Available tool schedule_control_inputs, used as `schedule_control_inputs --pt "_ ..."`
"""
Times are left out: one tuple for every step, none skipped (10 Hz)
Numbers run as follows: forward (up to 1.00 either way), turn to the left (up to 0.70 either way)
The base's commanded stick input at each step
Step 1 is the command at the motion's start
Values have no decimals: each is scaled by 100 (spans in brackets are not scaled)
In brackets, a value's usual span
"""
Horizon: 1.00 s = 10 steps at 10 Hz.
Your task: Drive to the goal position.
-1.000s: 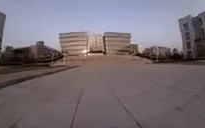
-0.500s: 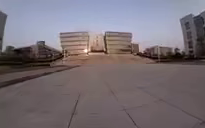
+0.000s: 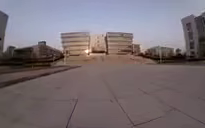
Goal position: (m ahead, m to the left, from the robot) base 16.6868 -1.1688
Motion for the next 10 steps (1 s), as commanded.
schedule_control_inputs --pt "70 0" --pt "70 0" --pt "70 0" --pt "70 0" --pt "70 0" --pt "70 0" --pt "70 0" --pt "70 0" --pt "70 -10" --pt "70 -14"
